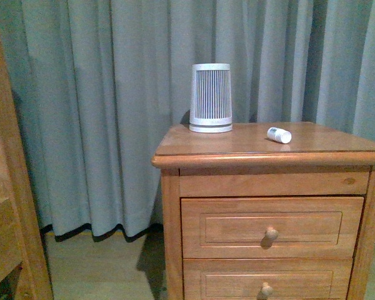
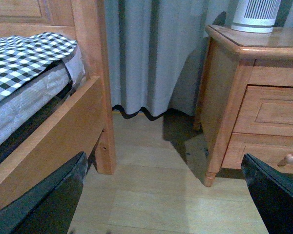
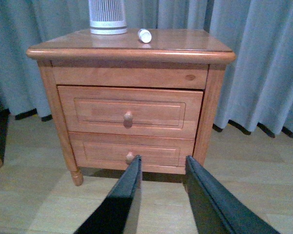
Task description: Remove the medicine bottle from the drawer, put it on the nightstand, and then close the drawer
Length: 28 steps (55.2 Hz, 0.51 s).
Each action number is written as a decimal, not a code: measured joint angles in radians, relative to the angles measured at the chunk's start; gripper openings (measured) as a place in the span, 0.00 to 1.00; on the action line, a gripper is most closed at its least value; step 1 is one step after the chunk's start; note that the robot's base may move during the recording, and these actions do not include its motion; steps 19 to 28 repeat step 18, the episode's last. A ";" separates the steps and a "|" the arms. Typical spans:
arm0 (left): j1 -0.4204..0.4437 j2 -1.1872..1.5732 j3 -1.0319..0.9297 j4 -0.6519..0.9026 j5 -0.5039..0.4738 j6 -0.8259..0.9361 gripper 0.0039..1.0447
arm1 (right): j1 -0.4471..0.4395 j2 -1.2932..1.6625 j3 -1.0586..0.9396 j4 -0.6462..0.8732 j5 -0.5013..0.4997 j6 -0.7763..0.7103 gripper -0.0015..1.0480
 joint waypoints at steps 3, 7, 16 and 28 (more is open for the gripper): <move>0.000 0.000 0.000 0.000 0.000 0.000 0.94 | 0.000 0.000 0.000 0.000 0.000 0.000 0.46; 0.000 0.000 0.000 0.000 0.000 0.000 0.94 | 0.000 0.000 0.000 0.000 0.000 0.000 0.62; 0.000 0.000 0.000 0.000 0.000 0.000 0.94 | 0.000 0.000 0.000 0.000 0.000 0.000 0.91; 0.000 0.000 0.000 0.000 0.000 0.000 0.94 | 0.000 0.000 0.000 0.000 0.000 0.000 0.97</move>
